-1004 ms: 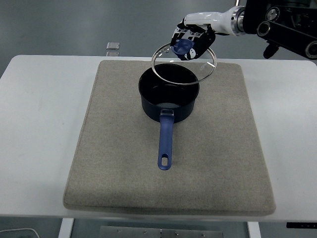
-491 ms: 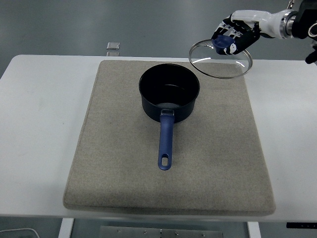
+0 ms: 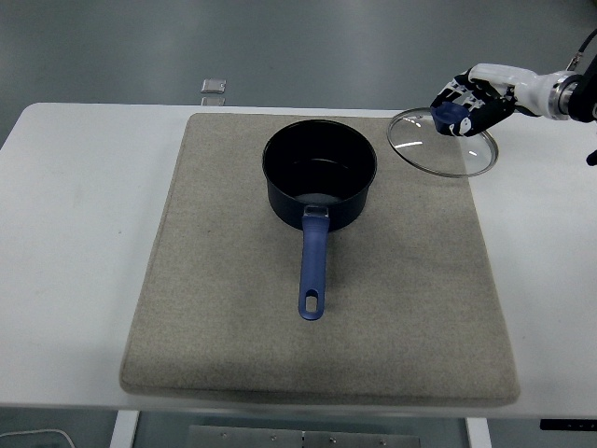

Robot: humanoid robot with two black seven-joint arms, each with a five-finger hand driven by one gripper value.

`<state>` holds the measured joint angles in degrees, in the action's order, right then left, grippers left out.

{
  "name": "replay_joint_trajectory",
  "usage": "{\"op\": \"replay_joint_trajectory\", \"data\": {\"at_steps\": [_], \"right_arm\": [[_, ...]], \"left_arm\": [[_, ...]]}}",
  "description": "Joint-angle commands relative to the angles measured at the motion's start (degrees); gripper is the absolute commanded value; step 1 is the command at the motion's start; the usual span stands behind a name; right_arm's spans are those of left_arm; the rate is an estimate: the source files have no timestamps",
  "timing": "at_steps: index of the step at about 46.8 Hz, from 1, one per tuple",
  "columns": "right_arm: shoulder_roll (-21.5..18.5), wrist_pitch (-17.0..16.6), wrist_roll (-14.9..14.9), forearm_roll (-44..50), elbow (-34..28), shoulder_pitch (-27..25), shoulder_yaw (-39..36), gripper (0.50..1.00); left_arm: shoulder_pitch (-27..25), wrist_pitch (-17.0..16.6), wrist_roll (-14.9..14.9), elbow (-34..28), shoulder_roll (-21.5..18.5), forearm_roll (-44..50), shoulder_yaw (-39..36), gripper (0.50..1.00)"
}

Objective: Lift the pot lid and place it to the right of the pot.

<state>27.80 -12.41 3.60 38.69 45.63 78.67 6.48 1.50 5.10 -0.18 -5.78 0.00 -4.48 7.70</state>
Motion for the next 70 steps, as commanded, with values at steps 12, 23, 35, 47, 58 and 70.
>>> {"op": "replay_joint_trajectory", "data": {"at_steps": [12, 23, 35, 47, 58, 70], "right_arm": [[-1.7, 5.9, 0.0, 0.6, -0.02, -4.23, 0.11, 0.586], [-3.37, 8.72, 0.09, 1.48, -0.81, -6.69, 0.11, 0.601], [-4.24, 10.56, 0.0, 1.48, -0.81, -7.83, 0.11, 0.731], [-4.16, 9.95, -0.09, 1.21, -0.81, -7.57, 0.11, 0.917], [-3.89, 9.86, -0.09, 0.6, -0.54, -7.13, -0.07, 0.917], [-2.84, 2.58, -0.09, -5.37, -0.37, -5.9, -8.49, 0.917]], "left_arm": [[-0.01, 0.0, 0.0, -0.02, 0.0, 0.0, 0.04, 1.0], [-0.01, 0.0, 0.0, -0.02, 0.0, 0.0, -0.05, 1.0], [-0.01, 0.0, 0.0, -0.02, 0.0, 0.0, 0.04, 1.0], [-0.01, 0.0, 0.0, -0.02, 0.0, 0.0, 0.04, 1.0], [-0.01, 0.0, 0.0, -0.02, 0.0, 0.0, 0.04, 1.0], [-0.01, 0.0, 0.0, -0.02, 0.0, 0.0, 0.04, 1.0]]}}
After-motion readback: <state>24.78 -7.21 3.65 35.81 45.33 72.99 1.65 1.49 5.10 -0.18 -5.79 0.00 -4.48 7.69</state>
